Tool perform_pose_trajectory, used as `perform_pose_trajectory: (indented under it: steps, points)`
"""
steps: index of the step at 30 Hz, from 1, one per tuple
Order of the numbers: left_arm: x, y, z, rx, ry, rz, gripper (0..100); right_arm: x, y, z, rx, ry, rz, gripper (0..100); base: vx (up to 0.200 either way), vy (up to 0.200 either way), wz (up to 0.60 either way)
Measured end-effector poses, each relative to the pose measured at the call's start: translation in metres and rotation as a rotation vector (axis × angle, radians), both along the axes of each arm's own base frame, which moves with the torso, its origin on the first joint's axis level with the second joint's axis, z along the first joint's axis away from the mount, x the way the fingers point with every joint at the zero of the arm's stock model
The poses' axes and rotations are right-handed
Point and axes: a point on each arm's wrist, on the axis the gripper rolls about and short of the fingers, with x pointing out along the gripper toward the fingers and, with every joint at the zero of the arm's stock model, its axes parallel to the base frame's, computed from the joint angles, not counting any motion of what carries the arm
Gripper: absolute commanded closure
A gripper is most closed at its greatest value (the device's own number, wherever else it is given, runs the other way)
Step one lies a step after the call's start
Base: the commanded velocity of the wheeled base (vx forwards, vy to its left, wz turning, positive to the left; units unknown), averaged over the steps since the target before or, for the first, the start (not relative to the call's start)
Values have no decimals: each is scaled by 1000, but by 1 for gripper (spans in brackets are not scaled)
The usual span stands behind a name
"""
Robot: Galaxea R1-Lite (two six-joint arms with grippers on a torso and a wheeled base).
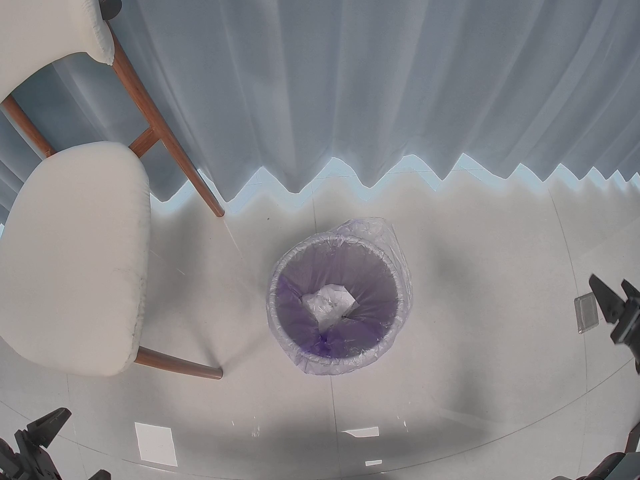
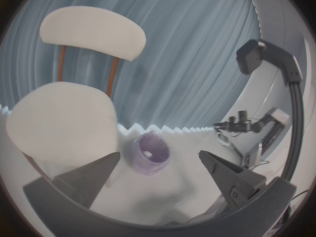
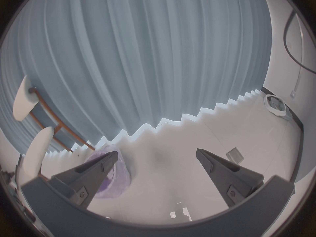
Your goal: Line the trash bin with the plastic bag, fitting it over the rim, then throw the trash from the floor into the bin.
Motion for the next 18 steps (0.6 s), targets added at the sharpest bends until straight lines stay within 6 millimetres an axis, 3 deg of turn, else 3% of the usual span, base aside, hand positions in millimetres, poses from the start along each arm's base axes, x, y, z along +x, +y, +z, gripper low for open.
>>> perform_pose_trajectory:
  steps: [10, 14, 18]
  points:
    - [1, 6, -19, 91, 8, 322, 0, -83, 0, -48, -119, 20, 96, 0, 0, 0, 0]
    - [1, 10, -24, 112, 38, 521, 0, -105, 1, -70, -176, 6, 166, 0, 0, 0, 0]
    - [1, 11, -26, 128, 54, 594, 0, -115, 1, -84, -172, -18, 138, 0, 0, 0, 0]
